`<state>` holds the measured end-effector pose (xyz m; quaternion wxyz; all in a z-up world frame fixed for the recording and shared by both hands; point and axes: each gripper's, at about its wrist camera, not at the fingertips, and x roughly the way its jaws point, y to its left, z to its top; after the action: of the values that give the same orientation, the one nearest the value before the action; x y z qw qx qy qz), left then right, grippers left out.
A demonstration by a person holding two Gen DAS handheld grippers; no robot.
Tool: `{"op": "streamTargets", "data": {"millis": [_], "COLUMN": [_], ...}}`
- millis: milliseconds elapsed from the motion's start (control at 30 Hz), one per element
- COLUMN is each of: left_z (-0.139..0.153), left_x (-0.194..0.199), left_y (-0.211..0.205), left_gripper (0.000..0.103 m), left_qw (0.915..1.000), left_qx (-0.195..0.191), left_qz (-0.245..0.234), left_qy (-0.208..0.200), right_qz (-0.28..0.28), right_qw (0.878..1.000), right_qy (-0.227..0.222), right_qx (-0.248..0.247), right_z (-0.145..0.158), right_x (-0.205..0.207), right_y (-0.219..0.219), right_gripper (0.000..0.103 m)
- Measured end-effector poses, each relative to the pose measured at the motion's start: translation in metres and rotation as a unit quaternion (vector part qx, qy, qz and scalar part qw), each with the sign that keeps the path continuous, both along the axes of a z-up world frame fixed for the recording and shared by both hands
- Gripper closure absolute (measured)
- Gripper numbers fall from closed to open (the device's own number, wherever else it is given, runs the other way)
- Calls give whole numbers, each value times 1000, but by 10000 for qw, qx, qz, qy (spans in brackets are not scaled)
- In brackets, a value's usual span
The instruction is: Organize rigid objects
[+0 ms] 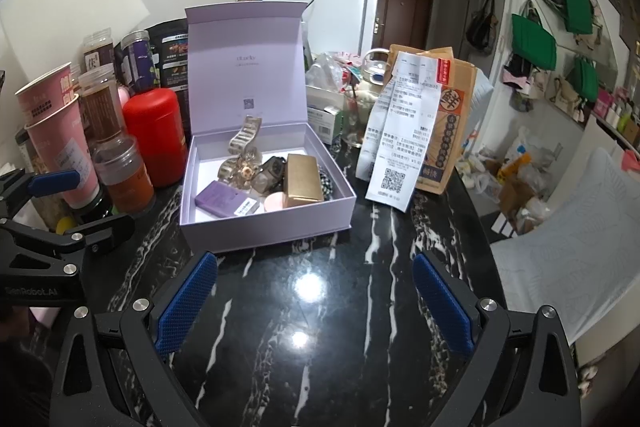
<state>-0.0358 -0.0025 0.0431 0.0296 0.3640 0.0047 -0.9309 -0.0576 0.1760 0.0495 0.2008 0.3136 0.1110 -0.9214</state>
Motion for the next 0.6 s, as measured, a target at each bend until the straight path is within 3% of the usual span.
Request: {"op": "streamTargets", "data": {"millis": [600], "left_z": [-4], "left_x": [-2], "left_y": [3], "left_gripper": [0], "left_qw": [9999], "left_qx": [-5], "left_qz": [-93], "left_qy": [-98], "right_qz": [-41], "right_qw": [10000], "right_qy": [-39], "right_qx": [64], "right_z": [-5], "right_x": [-1], "right_y": [4], "right_gripper": [2]}}
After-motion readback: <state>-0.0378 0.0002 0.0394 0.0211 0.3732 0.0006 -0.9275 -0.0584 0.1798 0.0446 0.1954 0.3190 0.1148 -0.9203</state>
